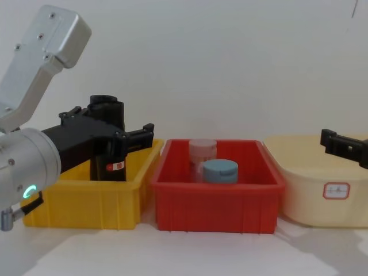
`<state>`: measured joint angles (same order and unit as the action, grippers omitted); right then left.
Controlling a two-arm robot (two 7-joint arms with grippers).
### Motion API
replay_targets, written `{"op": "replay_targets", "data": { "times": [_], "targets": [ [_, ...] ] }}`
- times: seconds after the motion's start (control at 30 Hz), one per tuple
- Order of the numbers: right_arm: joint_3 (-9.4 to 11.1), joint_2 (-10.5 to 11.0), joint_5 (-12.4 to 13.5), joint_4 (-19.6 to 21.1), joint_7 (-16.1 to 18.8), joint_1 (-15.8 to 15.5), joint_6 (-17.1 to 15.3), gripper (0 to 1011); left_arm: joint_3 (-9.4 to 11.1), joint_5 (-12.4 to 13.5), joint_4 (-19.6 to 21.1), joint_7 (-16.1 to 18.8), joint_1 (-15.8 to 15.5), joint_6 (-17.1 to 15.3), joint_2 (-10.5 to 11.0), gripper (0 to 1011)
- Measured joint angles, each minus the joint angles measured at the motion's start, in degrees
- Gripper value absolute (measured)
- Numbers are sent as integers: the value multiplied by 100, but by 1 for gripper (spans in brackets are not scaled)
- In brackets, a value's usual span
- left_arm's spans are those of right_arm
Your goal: Pick up the garbage bag with the one hand and transfer it to the other hand.
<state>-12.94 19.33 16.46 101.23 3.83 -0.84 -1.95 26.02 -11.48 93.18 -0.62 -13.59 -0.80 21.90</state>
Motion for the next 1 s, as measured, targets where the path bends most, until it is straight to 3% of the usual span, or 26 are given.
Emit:
{"op": "replay_targets", "data": {
  "times": [1.0],
  "targets": [
    [0,0,0,0,0,0,0,999,0,0,0,0,0,0,0,1000]
  ]
}}
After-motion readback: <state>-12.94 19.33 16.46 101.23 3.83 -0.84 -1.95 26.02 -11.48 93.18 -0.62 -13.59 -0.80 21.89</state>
